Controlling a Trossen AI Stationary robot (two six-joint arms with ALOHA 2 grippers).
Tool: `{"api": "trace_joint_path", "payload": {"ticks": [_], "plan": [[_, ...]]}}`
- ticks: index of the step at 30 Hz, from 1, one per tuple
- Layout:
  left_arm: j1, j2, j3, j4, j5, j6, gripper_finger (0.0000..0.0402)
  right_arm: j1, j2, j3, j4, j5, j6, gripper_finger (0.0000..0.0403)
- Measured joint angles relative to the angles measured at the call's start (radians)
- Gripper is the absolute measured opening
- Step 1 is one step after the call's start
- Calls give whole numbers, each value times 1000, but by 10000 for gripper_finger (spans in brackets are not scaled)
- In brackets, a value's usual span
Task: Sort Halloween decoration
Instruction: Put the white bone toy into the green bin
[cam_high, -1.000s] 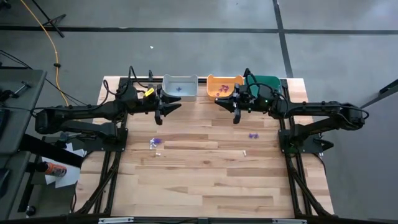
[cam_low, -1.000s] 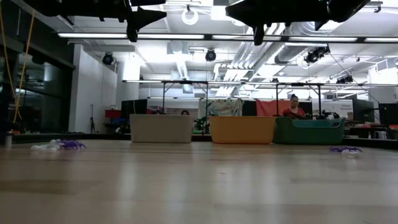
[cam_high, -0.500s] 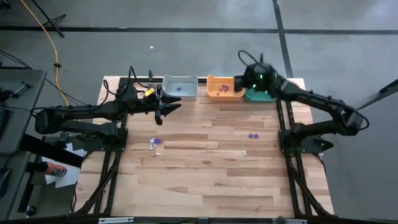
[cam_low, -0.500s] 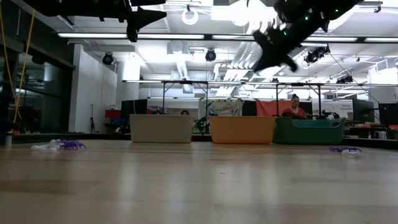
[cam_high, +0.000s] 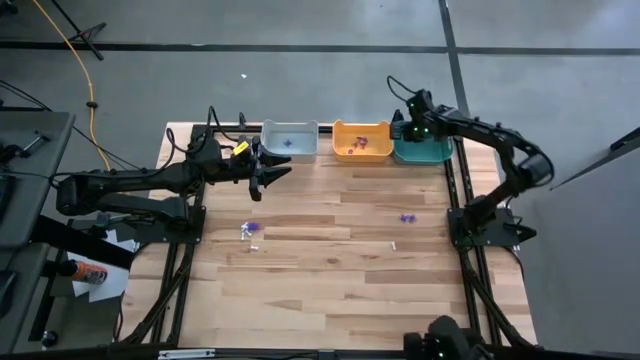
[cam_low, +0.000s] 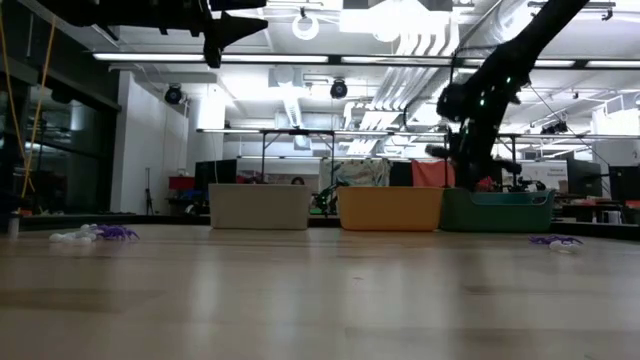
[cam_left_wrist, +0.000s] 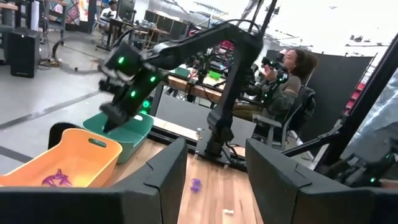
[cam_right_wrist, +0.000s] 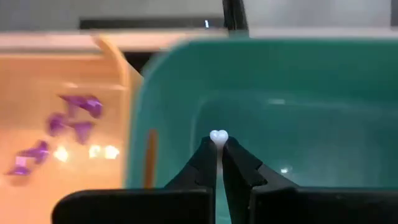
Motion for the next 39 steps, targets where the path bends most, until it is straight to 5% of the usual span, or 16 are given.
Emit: {"api": "trace_joint_path", "payload": {"ticks": [18,31,39], "plan": [[0,0,0,0,-1,15,154,3,129,0,5,-14,61,9],[0,0,0,0,-1,-10,154,1,85,9,-10,19,-48,178],[0,0,0,-1,-1,-10,154,-8,-128,72,52,-70,-167,205]]}}
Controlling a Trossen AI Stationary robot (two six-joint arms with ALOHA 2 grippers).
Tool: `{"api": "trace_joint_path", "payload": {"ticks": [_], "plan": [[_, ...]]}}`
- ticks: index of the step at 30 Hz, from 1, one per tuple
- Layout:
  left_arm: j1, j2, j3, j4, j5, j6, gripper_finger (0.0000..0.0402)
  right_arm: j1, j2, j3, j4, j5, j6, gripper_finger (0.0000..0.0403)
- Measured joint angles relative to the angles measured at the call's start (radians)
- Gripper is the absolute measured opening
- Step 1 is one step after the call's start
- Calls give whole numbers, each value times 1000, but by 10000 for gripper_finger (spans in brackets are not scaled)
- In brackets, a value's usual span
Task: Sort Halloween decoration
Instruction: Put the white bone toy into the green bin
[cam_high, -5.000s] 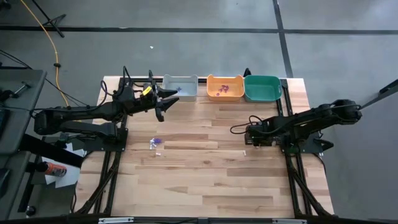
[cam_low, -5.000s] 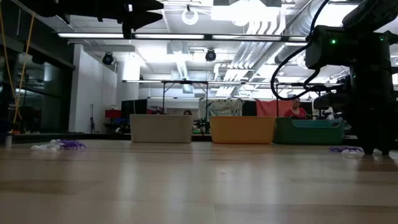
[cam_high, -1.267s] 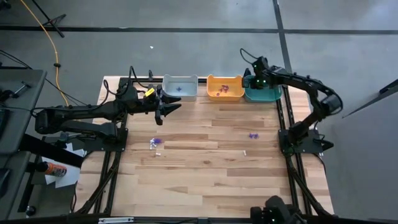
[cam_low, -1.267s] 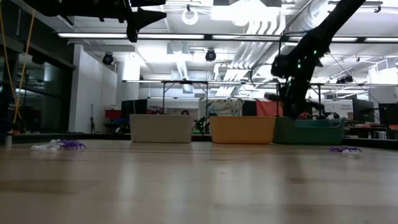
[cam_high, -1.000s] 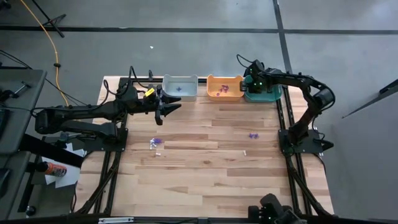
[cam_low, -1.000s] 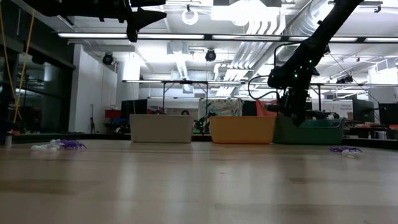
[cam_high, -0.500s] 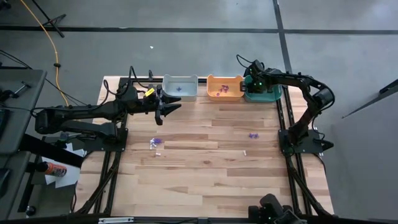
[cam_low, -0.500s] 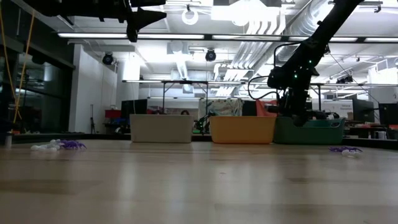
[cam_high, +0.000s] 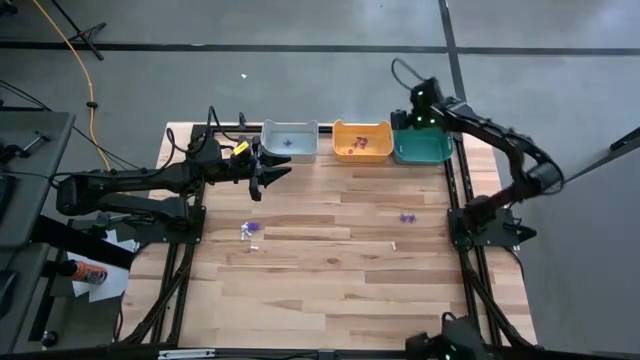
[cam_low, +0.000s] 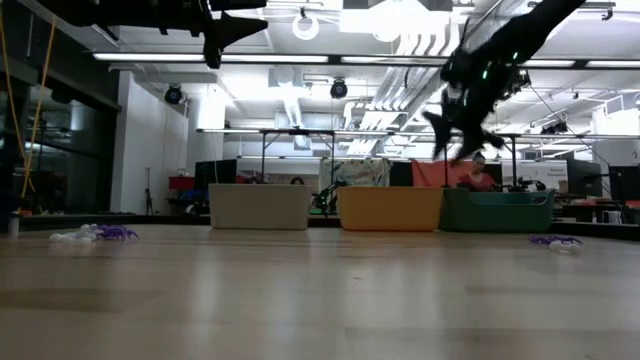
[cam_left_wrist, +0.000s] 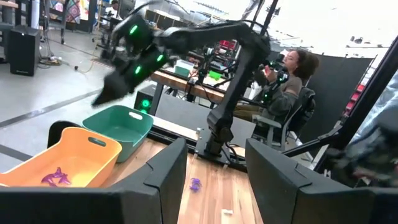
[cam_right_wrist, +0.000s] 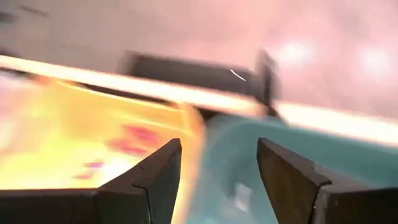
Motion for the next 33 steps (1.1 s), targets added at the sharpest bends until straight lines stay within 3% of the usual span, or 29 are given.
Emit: {"api": "trace_joint_path", "payload": {"ticks": [4,8,15,22,27,33], "plan": [[0,0,0,0,0,9,154,58,-123,1,65,-209,-34,197],[0,0,0,-1,0,0,154,194,-208,1,92,-311,-81,185],[0,0,0,-26,0,0,154,507,-250,1,248,-297,-140,137],[0,0,0,-26,0,0,154,659,-249,-3,329,-267,-155,15],[0,0,0,-26,-2,15,154,709,-265,-128,469,-252,-88,14],[0,0,0,-26,-6,17,154,735,-296,-300,873,-249,-34,4]]}}
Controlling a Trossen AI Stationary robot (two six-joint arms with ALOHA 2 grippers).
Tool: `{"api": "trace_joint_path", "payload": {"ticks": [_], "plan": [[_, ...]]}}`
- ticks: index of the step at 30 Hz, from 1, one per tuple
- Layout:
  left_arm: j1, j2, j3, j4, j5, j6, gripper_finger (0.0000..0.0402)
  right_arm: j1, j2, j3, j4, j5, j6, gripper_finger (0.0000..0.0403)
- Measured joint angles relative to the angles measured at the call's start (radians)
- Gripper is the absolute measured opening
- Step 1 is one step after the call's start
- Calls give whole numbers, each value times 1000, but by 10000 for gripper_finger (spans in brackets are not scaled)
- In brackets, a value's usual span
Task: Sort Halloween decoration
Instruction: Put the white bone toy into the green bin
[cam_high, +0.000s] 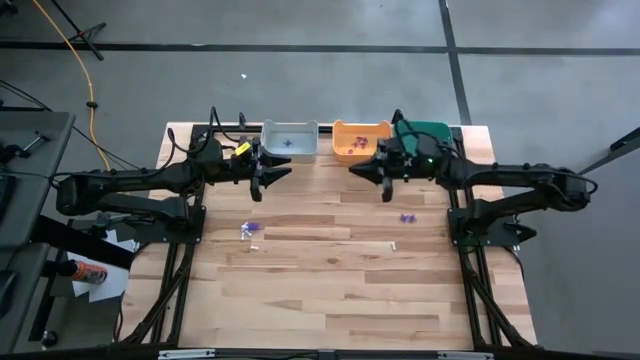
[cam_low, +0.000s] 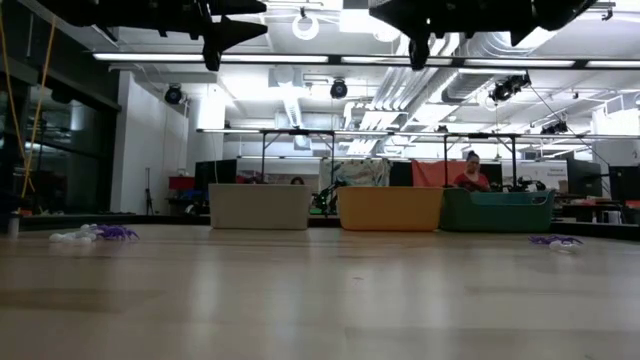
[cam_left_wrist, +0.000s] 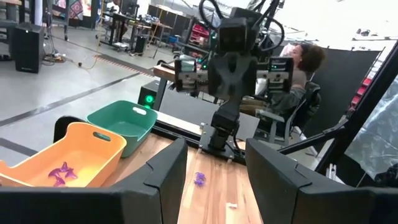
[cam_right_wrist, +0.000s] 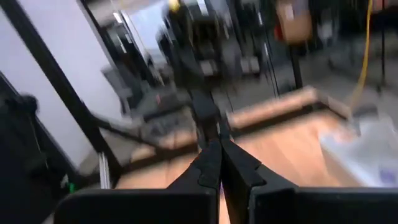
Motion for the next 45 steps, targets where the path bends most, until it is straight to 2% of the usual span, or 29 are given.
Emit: {"api": "trace_joint_path", "payload": {"ticks": [2,10,13,17,23,30,36,40,45], "plan": [[0,0,0,0,0,0,154,0,0,-16,68,0,-26,1],[-4,0,0,0,4,90,147,0,1,-18,43,0,-63,1],[-17,0,0,0,8,144,106,0,1,-18,44,0,-63,0],[-24,0,0,-4,11,165,17,0,1,-18,44,0,-55,0],[-24,0,0,-19,13,165,2,0,1,-18,43,0,-53,0],[-24,-4,0,-19,10,165,4,0,1,-18,36,0,-53,0],[-14,-4,1,-47,-24,142,30,0,1,-18,36,0,-53,0],[-14,-4,81,-206,-27,177,73,0,1,-18,36,0,-44,0],[-20,6,265,-569,-25,251,139,0,1,-18,36,0,-41,0]]}}
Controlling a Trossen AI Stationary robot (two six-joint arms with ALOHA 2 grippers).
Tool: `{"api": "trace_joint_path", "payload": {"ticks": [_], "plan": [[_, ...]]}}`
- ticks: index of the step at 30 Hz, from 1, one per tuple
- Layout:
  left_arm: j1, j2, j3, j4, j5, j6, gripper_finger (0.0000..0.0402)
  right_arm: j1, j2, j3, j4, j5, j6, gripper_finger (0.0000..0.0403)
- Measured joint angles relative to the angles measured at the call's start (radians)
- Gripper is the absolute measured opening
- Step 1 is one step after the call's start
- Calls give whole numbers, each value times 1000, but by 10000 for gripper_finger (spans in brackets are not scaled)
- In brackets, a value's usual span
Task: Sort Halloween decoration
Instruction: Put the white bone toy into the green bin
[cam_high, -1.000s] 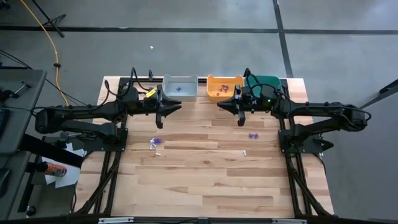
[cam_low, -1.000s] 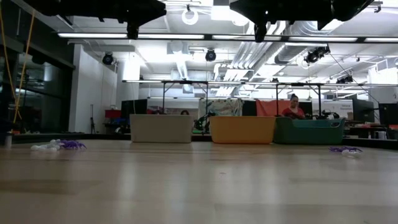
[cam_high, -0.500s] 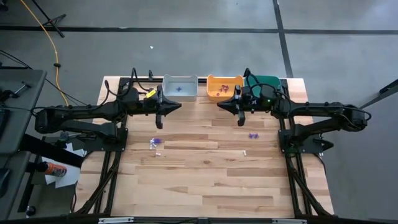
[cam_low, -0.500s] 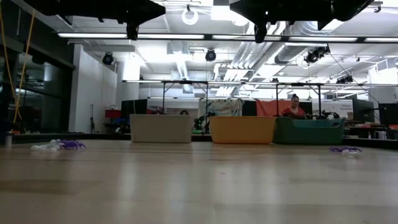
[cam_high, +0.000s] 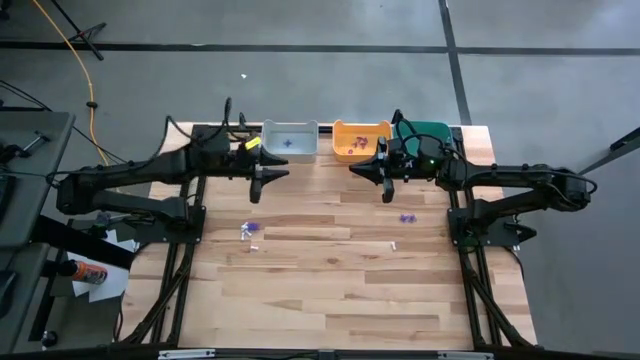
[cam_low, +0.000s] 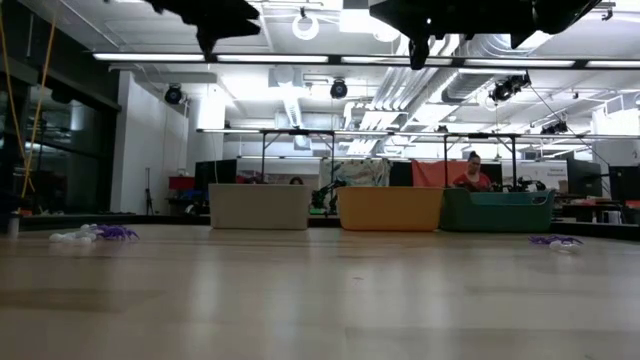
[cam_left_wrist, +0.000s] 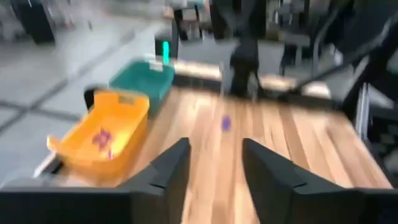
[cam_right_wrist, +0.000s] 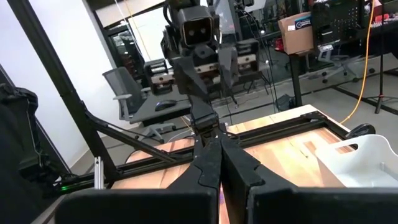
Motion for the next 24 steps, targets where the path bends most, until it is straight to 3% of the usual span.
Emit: {"api": "trace_joint_path", "payload": {"ticks": [5,11,18,24], "plan": [[-65,2,160,-397,23,19,192,0,0,0,-16,0,0,0],[-321,12,160,-701,-15,-104,205,0,0,0,-47,0,0,0],[-619,117,17,-695,-139,-292,203,-2,0,0,-92,0,-4,0],[-678,280,-70,-622,-215,-361,203,-3,0,0,-114,0,-4,0]]}}
